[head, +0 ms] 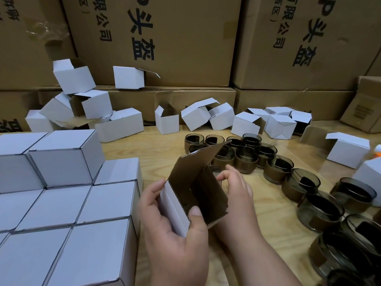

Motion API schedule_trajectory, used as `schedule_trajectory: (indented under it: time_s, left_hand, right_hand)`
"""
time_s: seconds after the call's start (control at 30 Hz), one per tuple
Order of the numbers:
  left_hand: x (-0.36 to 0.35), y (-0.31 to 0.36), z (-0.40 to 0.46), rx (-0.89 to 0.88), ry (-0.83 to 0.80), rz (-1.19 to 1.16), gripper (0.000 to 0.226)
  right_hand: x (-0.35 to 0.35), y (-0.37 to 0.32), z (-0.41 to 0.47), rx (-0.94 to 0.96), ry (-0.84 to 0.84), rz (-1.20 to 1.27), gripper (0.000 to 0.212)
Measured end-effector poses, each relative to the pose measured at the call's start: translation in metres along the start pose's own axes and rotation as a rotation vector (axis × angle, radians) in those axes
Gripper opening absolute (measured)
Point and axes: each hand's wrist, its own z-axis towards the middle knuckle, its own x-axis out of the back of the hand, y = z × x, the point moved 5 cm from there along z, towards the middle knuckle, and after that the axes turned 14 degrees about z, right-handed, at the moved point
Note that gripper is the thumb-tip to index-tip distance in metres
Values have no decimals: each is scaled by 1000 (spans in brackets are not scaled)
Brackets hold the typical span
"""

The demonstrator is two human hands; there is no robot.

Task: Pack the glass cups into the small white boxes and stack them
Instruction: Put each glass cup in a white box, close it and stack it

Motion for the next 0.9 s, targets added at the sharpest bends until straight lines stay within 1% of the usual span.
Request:
schedule_trajectory:
  time_s: [0.07, 0.13, 0.23, 0.3, 0.37, 0.43, 0.5, 0.53, 0.6, 0.63, 0.7, 0.77, 0.9]
  left_hand:
    - [0, -1, 0, 16, 1, -15, 65]
    - [0, -2, 0, 27, -2, -26, 66]
    - [-1, -2, -1, 33, 3, -47, 65]
    - [-2, -1, -1, 40, 5, -58, 64]
    - [-2, -1, -1, 45, 9, -66, 63]
    - [-2, 0, -1, 51, 12, -79, 63]
    - [-2, 0, 0, 53, 15, -93, 62]
    - [-2, 0, 0, 57, 14, -97, 61]
    - [-3, 0, 0, 65, 6, -98, 61]
    - [-3, 0, 0, 69, 0, -94, 62]
    - [-3, -2, 0, 76, -8, -72, 66]
    - [-2, -4, 0, 79, -14, -56, 69]
    - [-2, -4, 1, 82, -12, -45, 69]
  right_hand:
    - [-2, 3, 0, -60, 13, 52, 60]
    - [-4, 3, -1, -60, 16, 72, 60]
    - [-2, 0, 0, -5, 31, 68, 47]
    - [-3, 0, 0, 24, 0, 38, 39]
    - [-5, 2, 0, -20, -18, 99, 35]
    - [-3, 3, 1, -33, 23, 197, 37]
    - [4, -1, 0, 1, 103, 319, 40]
    - [8, -4, -1, 21, 151, 363, 38]
    - [16, -12, -4, 102, 254, 324, 28]
    - [19, -16, -6, 154, 297, 271, 27]
    - [20, -22, -10, 253, 345, 172, 31]
    - [17, -25, -11, 272, 335, 97, 33]
    - [14, -22, -7, 189, 228, 81, 39]
